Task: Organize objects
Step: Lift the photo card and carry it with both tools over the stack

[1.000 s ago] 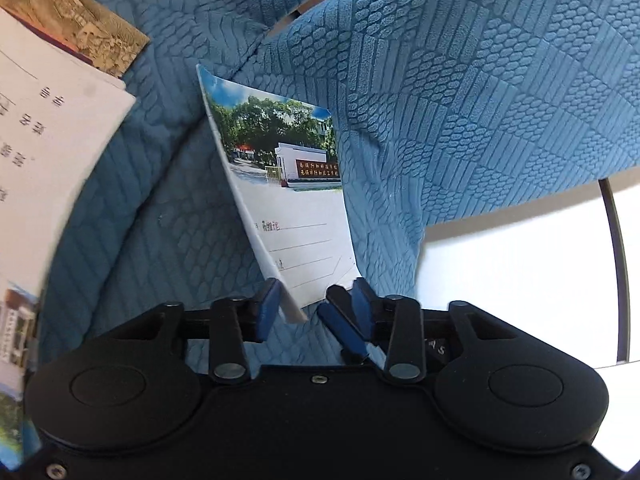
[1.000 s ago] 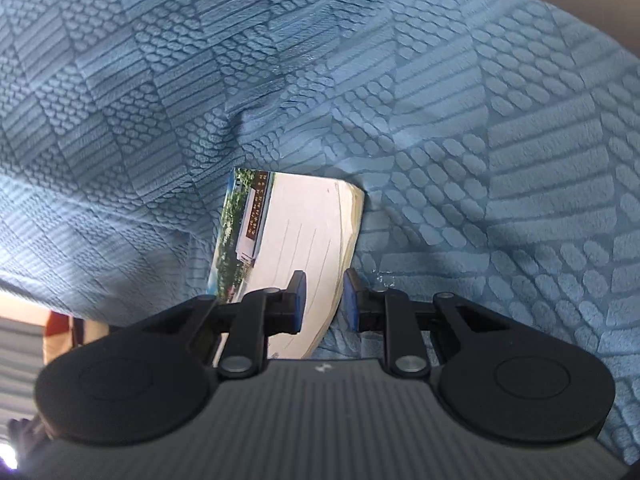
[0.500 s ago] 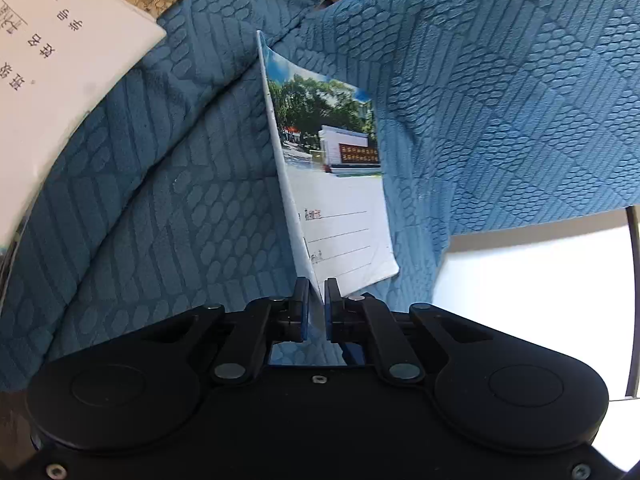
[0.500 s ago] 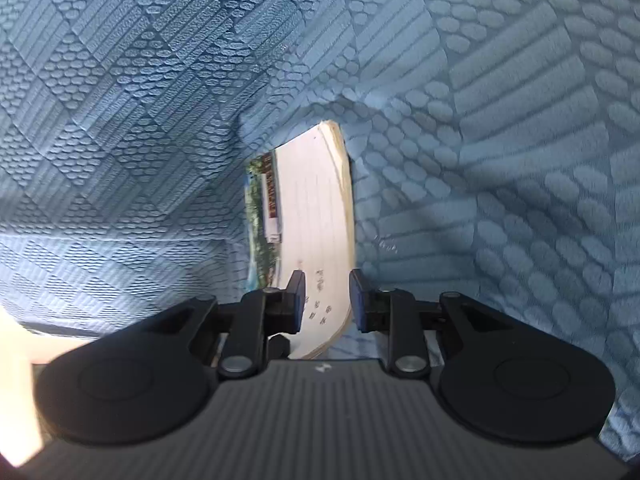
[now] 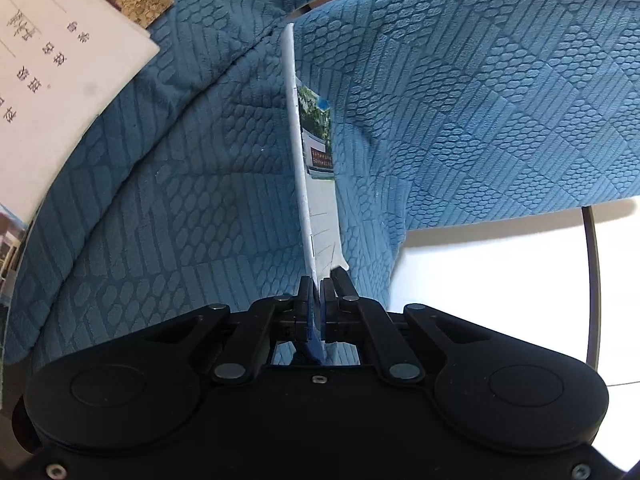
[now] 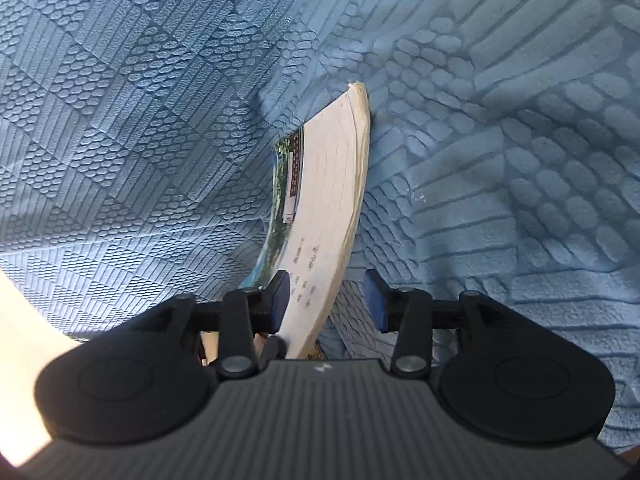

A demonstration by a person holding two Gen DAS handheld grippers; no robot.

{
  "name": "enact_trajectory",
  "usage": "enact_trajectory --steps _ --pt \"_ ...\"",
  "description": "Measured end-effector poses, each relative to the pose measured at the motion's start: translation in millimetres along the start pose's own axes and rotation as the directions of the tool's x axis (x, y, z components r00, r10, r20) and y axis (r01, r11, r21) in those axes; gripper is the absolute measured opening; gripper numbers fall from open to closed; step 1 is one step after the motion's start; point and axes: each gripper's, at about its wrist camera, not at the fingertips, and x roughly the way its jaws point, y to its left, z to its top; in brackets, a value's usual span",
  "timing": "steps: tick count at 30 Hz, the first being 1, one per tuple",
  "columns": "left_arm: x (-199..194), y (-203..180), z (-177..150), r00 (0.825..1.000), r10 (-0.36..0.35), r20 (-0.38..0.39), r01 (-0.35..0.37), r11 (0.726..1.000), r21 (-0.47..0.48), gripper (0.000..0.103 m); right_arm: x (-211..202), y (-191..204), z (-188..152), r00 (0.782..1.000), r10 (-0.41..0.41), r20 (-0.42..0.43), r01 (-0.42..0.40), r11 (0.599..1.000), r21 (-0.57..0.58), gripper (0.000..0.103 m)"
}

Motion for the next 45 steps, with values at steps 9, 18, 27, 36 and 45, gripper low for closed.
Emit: enact_trajectory --steps 9,18,27,36,45 --pt "-14.2 1.1 0.1 1.000 0.009 -0.013 -0.009 1.000 0.001 0.001 1.8 -2.1 18.1 0.994 -0.052 0.098 0.049 0.998 0.039 0.040" --pt "-21.2 9.7 3.0 0.999 0.003 -0.050 -0.004 1.000 -0.020 0.002 -12.1 29.2 7.0 0.988 -0.050 0.147 0.071 0.988 -0.138 0.005" --pt "-46.0 8.5 -1.9 0.995 0.041 -0.089 -0.038 0.999 0.032 0.002 -37.5 53.2 -19.7 0.991 -0.032 0.127 0.068 0.955 -0.290 0.004" --pt "-96.8 0.3 4.5 0.997 0.008 -0.075 -0.002 0.997 0.080 0.002 -64.2 79.0 -70.9 0.992 -0.027 0.123 0.077 0.902 -0.425 0.004" --pt "-146.2 -7.5 18.3 0.995 -0.062 -0.080 0.070 0.993 0.092 0.002 -80.4 126.1 -122.1 0.987 -0.013 0.159 0.095 0.848 -0.521 0.004"
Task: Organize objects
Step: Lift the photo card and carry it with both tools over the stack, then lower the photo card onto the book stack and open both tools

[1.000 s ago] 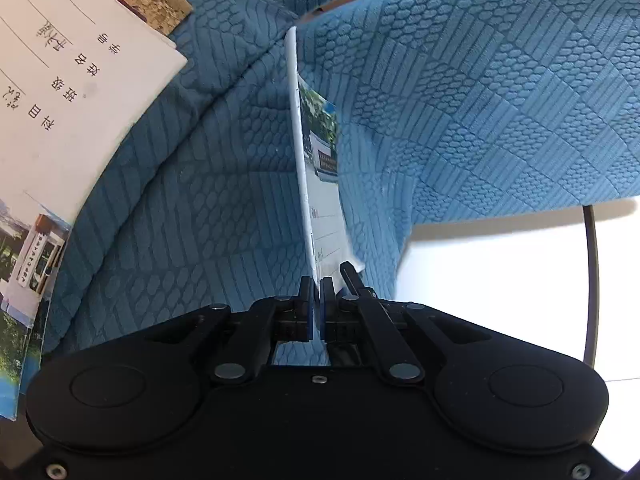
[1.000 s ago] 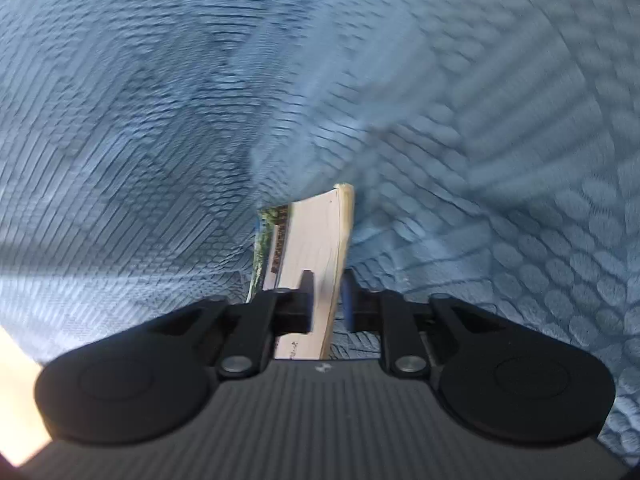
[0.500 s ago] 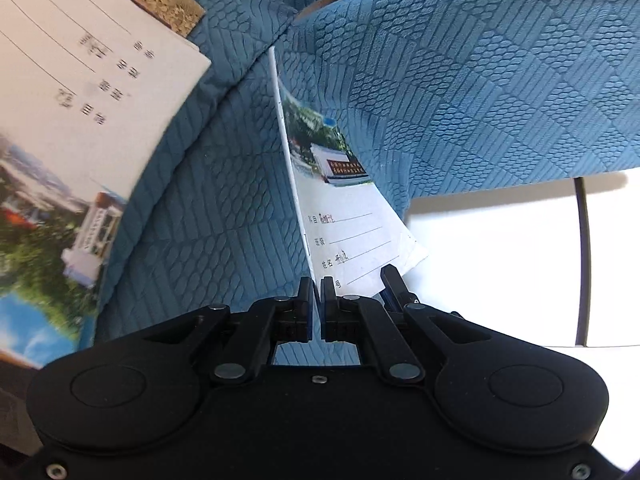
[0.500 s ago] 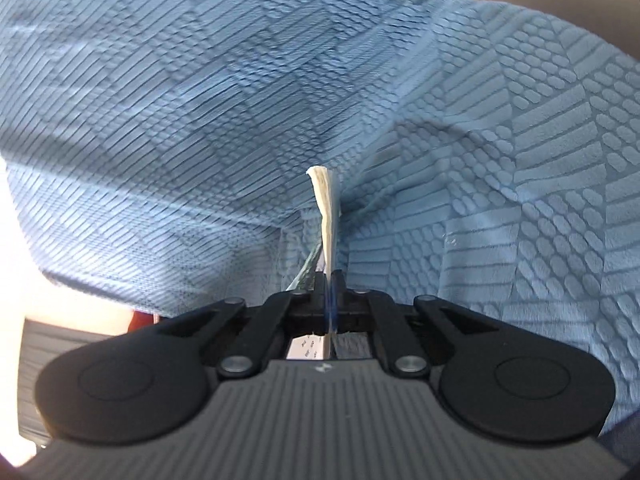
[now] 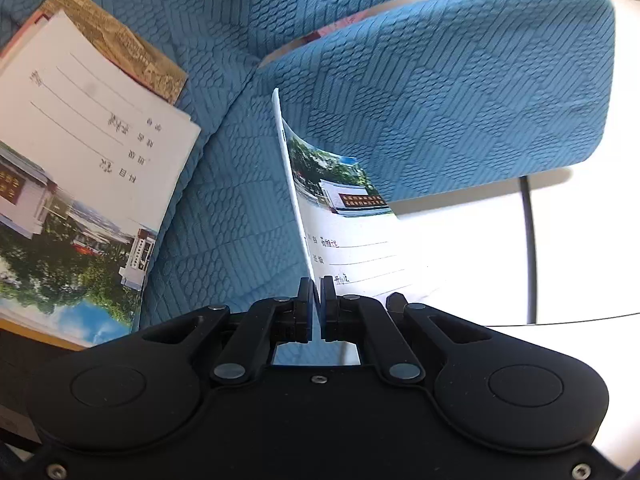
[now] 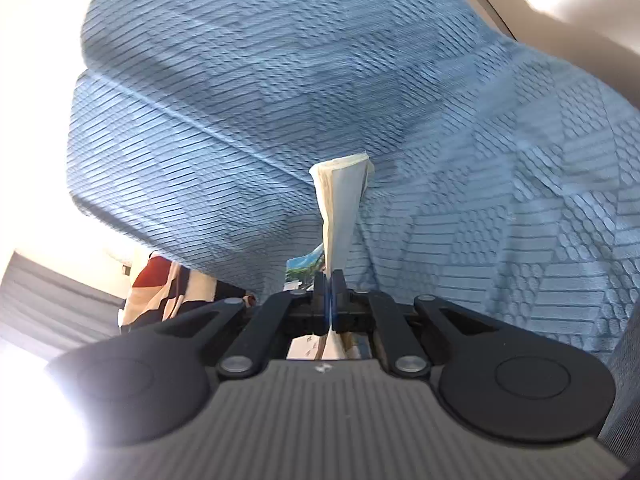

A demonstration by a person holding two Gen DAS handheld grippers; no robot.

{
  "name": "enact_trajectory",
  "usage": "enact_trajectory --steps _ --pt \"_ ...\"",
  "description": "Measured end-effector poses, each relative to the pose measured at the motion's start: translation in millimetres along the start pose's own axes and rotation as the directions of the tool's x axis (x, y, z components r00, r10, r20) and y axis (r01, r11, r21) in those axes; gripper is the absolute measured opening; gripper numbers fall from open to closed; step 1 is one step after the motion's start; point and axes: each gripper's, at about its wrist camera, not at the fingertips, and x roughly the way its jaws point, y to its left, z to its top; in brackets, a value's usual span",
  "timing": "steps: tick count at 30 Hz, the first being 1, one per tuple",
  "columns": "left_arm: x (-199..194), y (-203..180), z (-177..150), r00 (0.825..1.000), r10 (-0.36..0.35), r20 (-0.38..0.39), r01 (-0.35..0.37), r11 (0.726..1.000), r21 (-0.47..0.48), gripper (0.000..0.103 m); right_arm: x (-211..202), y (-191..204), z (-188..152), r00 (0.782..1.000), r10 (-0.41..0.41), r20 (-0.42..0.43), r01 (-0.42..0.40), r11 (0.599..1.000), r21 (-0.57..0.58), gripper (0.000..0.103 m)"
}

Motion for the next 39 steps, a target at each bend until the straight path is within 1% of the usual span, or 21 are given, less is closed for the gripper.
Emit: enact_trajectory --steps 2,6,8,11,16,23,26,33,35,39 --pt "-9.6 -4.2 3.3 1.000 -0.010 -0.001 0.010 1.000 0.001 0.002 -5.3 15.6 -3.7 1.000 -0.002 0.016 0.003 1.000 -0.025 0.004" --pt "-31.1 -15.4 11.6 1.000 -0.026 -0.009 0.026 0.999 0.039 0.003 -11.4 42.7 -9.9 0.999 -0.019 0.027 0.020 0.998 -0.051 0.004" --pt "-43.9 -18.3 16.3 0.999 -0.047 -0.008 0.047 0.998 0.045 0.003 -12.3 53.3 -13.3 0.999 -0.021 0.031 0.022 0.998 -0.064 0.004" --pt "-60.8 -19.0 23.3 0.998 -0.061 -0.002 0.061 0.997 0.050 0.003 -10.1 64.1 -19.3 1.000 -0.006 0.022 0.008 0.997 -0.071 0.004" --pt "-87.0 -13.4 29.8 0.998 -0.050 0.030 0.048 0.997 0.060 0.003 -6.4 71.3 -34.6 1.000 0.026 -0.013 -0.027 0.998 -0.064 0.004" --pt "-108.0 15.4 34.4 0.998 -0.042 0.056 0.041 0.999 0.019 0.003 8.9 79.2 -61.8 0.997 0.019 -0.080 -0.027 0.995 -0.100 0.004" --pt "-117.4 32.8 33.6 0.997 -0.039 0.073 0.039 0.999 0.002 0.003 19.2 84.3 -72.5 0.993 0.013 -0.116 -0.029 0.990 -0.136 0.005" --pt "-138.1 61.8 33.6 0.993 -0.008 0.121 0.007 1.000 0.013 0.003 45.1 91.2 -97.8 0.986 0.011 -0.168 -0.044 0.979 -0.198 0.005" --pt "-142.6 70.7 33.3 0.990 0.005 0.138 -0.007 1.000 0.011 0.003 52.7 91.6 -106.1 0.984 0.005 -0.176 -0.044 0.975 -0.219 0.005" --pt "-142.2 81.3 31.8 0.985 0.054 0.163 -0.059 0.998 0.029 0.004 67.9 92.9 -126.5 0.982 -0.035 -0.186 -0.024 0.952 -0.304 0.005"
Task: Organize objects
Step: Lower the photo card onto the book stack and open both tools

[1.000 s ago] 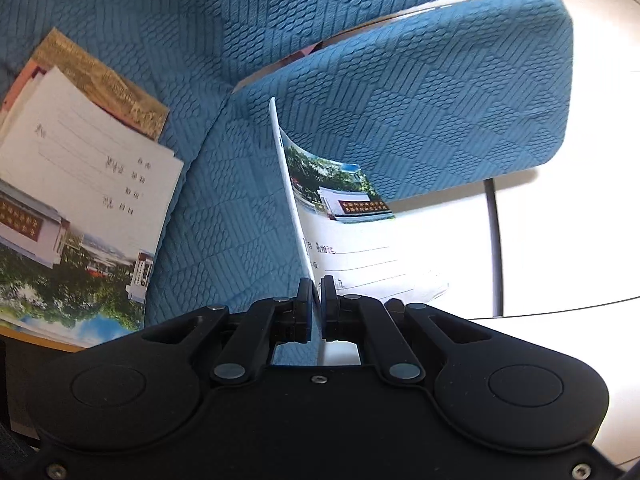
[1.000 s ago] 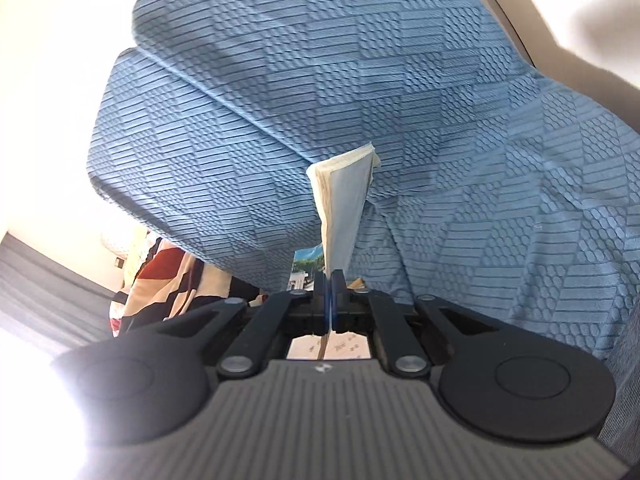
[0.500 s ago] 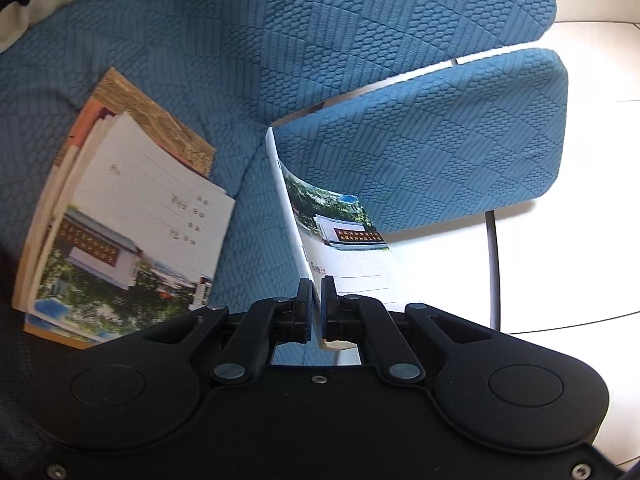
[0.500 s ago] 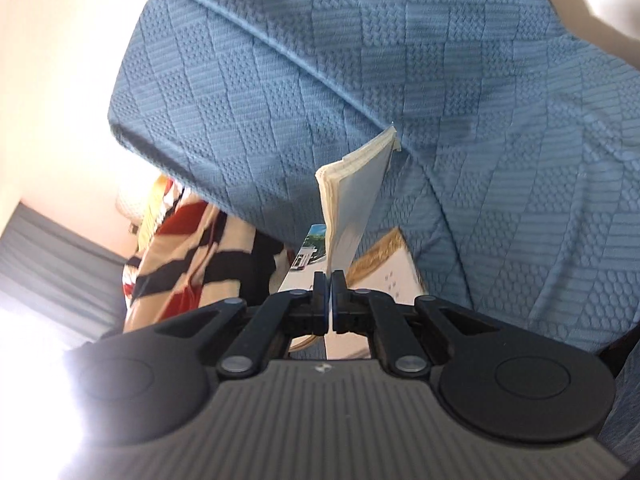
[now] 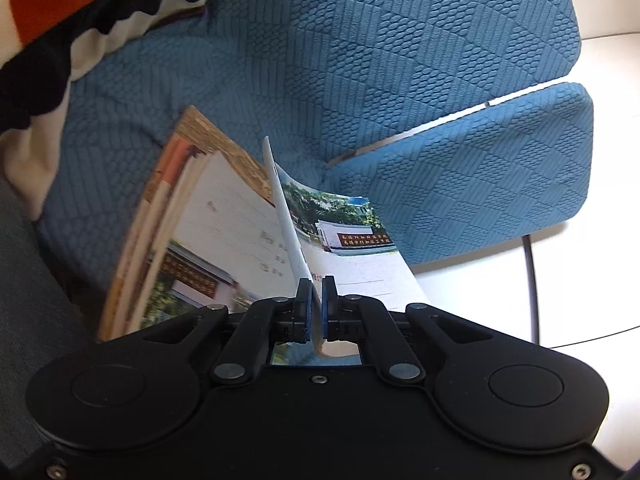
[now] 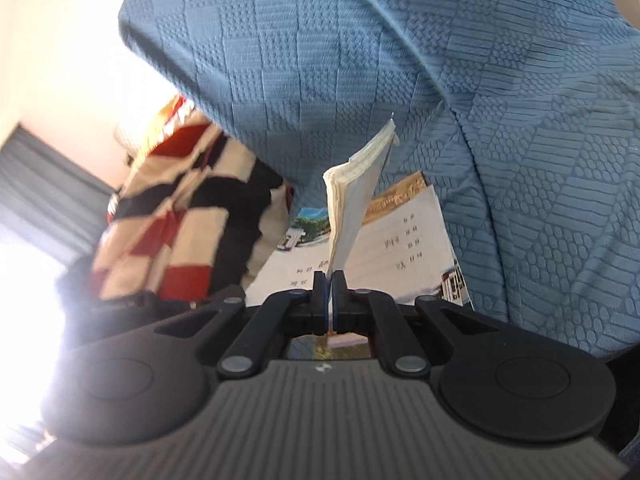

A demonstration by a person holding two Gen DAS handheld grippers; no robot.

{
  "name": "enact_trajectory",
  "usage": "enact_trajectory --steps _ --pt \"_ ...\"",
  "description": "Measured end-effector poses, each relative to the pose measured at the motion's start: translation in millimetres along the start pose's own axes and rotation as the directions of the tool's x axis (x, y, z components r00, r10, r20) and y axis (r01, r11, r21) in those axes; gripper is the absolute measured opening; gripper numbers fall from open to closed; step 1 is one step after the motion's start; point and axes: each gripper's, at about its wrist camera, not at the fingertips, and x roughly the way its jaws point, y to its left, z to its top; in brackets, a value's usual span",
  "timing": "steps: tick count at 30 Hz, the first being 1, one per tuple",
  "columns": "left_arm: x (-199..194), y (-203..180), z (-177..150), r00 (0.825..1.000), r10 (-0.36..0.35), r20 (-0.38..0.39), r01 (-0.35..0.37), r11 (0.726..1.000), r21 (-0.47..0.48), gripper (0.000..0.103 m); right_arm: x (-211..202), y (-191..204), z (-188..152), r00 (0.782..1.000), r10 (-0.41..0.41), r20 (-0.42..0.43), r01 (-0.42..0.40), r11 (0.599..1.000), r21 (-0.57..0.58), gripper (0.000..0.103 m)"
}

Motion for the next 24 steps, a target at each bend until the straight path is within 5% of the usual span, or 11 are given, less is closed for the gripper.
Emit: enact_trajectory --steps 14,22,24 --pt "8.4 27.0 -20.2 0.984 0.175 0.036 -0.177 0.981 0.081 0.002 32.4 -22.5 -36.5 0.994 0.006 -0.113 -0.002 0.999 0.034 0.006" --pt "9.0 33.4 -23.7 0.977 0.209 0.035 -0.211 0.973 0.091 0.003 44.9 -32.3 -45.1 0.982 -0.019 -0.189 0.036 0.995 0.088 0.011" --pt "10.3 32.2 -23.8 0.974 0.225 0.025 -0.226 0.968 0.111 0.011 45.8 -33.3 -46.4 0.978 -0.040 -0.205 0.059 0.994 0.088 0.014"
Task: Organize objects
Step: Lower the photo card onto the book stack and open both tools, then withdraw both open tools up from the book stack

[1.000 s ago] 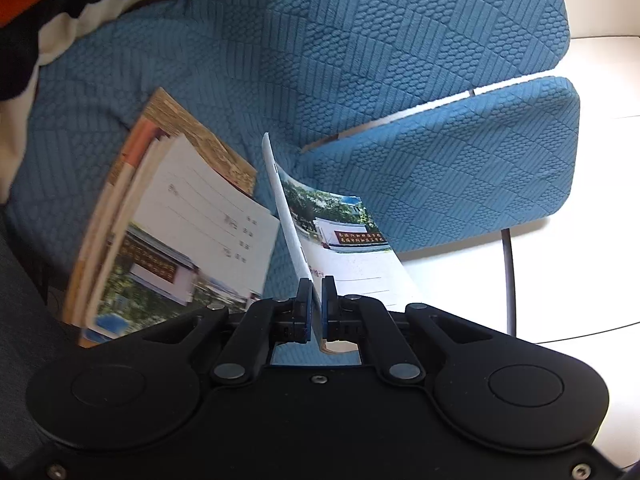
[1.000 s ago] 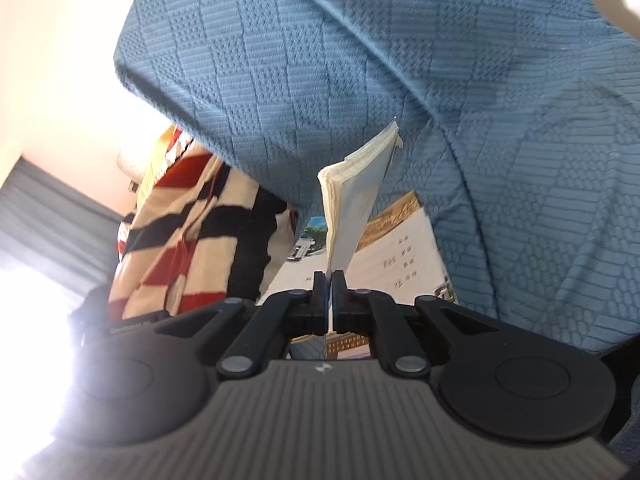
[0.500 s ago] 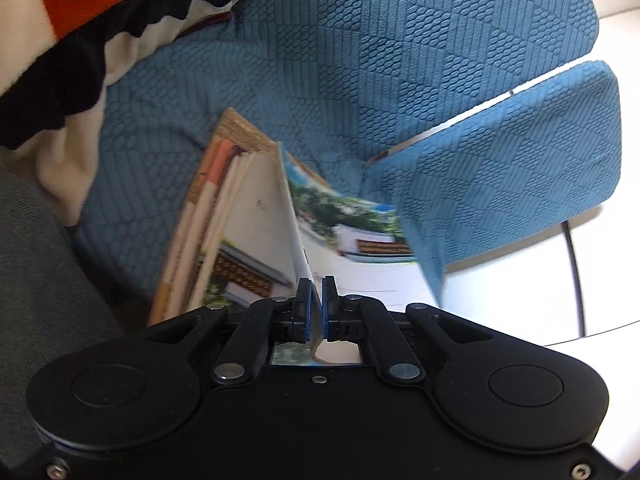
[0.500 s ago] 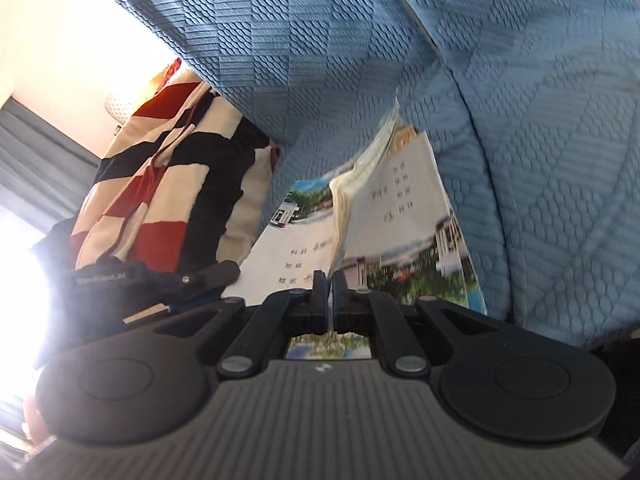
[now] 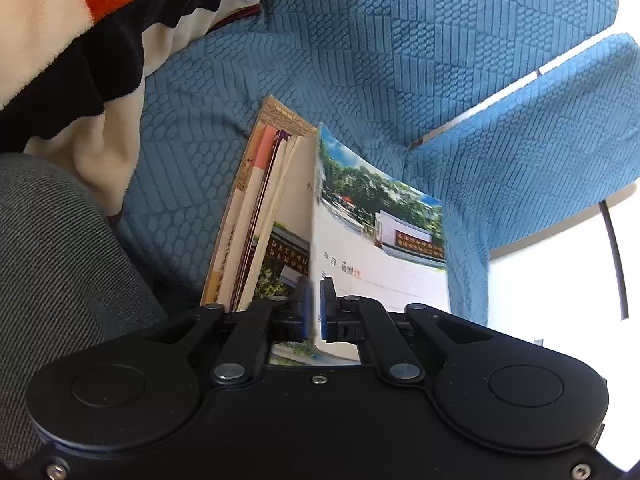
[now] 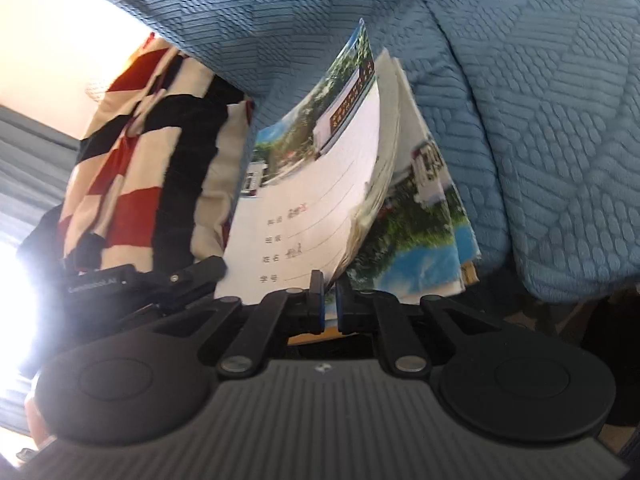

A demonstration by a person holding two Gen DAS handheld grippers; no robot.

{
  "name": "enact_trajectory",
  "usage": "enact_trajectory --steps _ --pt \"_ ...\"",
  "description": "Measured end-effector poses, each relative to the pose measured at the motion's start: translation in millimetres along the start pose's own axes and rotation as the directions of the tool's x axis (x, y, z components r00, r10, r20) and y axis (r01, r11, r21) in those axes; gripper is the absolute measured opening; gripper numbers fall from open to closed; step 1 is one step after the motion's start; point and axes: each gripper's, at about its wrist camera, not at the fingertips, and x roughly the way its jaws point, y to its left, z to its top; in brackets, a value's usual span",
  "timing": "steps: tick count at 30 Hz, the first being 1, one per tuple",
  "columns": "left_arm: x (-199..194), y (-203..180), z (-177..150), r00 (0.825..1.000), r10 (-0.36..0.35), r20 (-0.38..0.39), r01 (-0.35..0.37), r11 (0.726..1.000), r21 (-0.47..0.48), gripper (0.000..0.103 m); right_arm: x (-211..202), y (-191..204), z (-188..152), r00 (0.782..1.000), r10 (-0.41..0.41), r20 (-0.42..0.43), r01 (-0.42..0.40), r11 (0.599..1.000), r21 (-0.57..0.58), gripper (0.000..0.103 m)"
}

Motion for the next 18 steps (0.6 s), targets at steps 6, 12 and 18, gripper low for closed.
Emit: enact_trajectory --steps 6,12,18 --pt "-8.2 -4.9 -6.5 0.999 0.041 0.004 -0.041 0.998 0.055 0.020 -8.4 -6.9 -10.6 0.997 -0.072 -0.040 0.071 0.997 -0.022 0.022" --pt "-33.3 -22.8 -10.3 0.994 0.088 0.071 -0.097 0.987 0.132 0.031 -38.5 2.5 -10.2 0.991 -0.131 0.008 0.131 0.987 -0.090 0.022" --pt "-70.6 -59.7 -14.6 0.985 0.078 0.155 -0.115 0.962 0.249 0.034 -80.7 45.1 7.1 0.983 -0.131 0.127 0.157 0.964 -0.216 0.022"
